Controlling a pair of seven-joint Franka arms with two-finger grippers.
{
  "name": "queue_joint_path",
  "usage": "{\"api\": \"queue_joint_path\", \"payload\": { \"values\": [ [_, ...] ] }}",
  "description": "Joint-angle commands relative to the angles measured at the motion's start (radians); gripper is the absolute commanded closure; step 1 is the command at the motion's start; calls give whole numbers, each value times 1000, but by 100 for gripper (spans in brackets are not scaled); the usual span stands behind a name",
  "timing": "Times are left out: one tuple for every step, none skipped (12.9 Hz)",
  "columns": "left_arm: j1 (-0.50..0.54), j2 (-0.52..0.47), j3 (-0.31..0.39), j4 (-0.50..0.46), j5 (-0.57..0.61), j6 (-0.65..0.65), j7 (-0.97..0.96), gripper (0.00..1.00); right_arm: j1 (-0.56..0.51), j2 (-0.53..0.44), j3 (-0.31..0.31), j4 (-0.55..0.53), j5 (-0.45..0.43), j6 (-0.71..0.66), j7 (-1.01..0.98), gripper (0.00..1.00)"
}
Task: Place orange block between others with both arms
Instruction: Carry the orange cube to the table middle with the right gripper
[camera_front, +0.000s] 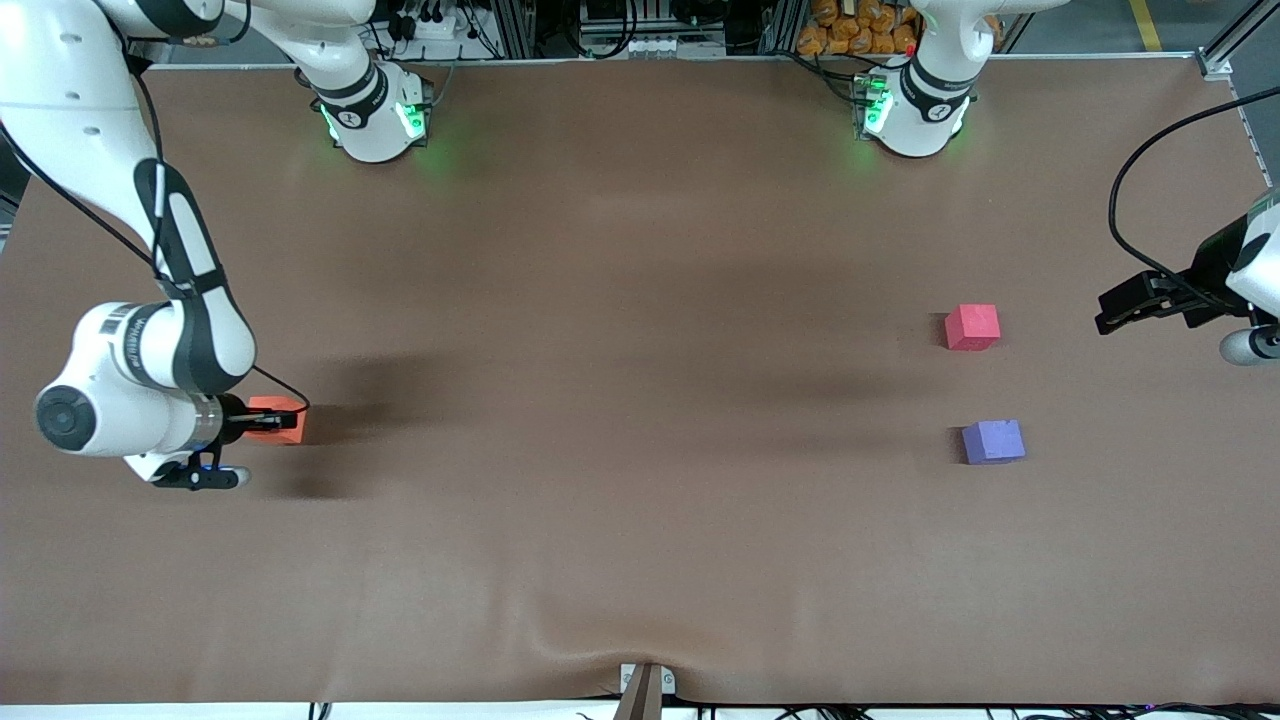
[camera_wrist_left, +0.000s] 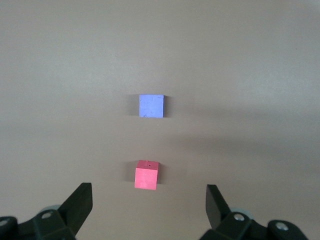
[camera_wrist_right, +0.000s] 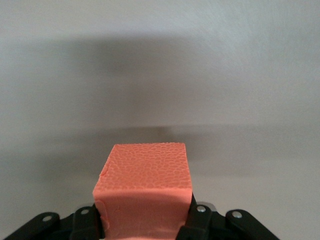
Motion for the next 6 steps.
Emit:
{"api": "queue_joint_path", "payload": {
  "values": [
    [13, 5, -1, 9, -14, 0, 11, 0, 92, -6, 0, 107, -9, -84, 1, 100],
    [11, 5, -3, 9, -14, 0, 9, 0, 134, -2, 0, 118, -5, -80, 2, 100],
    [10, 5, -3, 9, -14, 0, 6, 0, 183, 4, 3, 121, 6, -75, 13, 100],
    [10, 5, -3, 10, -14, 0, 6, 0, 246, 12, 3, 123, 37, -67, 34, 100],
    [7, 5, -3, 12, -14, 0, 6, 0, 308, 15, 0, 126, 81, -49, 106, 100],
    [5, 6, -3, 13, -14, 1, 8, 0, 356, 24, 0, 128, 95, -32, 193, 100]
  ]
}}
